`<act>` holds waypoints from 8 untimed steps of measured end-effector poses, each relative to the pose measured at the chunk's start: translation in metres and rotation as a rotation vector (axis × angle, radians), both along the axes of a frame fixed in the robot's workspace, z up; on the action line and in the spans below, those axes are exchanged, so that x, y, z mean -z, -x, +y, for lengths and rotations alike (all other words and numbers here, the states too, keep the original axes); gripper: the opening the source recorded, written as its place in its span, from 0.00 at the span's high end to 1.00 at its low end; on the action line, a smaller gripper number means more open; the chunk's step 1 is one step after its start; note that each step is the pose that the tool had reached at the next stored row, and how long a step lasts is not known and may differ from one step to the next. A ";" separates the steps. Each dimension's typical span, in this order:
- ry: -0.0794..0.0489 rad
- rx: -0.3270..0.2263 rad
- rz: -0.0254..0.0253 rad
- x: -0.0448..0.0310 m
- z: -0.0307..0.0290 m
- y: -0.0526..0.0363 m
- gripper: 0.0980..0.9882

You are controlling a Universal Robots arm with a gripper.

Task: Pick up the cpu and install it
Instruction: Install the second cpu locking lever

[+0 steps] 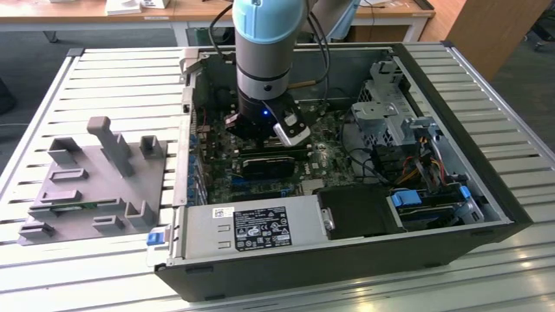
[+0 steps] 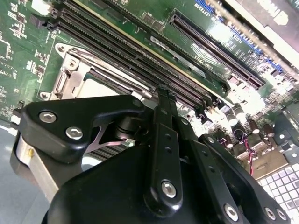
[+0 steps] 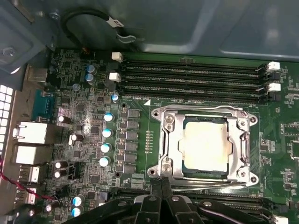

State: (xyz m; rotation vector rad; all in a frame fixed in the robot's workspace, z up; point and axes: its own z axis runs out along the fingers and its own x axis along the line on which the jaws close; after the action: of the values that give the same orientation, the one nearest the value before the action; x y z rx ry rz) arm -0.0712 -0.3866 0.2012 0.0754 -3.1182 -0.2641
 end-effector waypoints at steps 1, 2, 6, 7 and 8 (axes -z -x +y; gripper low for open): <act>-0.003 0.000 0.0002 0.0004 -0.0001 0.0005 0.99; -0.007 0.000 0.0001 0.0009 -0.0001 0.0007 0.99; -0.032 0.000 -0.0001 0.0036 0.0000 0.0011 0.99; -0.038 0.000 0.0000 0.0041 -0.0001 0.0014 0.99; -0.045 0.000 -0.0001 0.0045 0.0000 0.0017 0.99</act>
State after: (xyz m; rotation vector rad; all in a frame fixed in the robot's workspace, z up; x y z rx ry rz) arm -0.0729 -0.3866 0.1967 0.0759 -3.1127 -0.3341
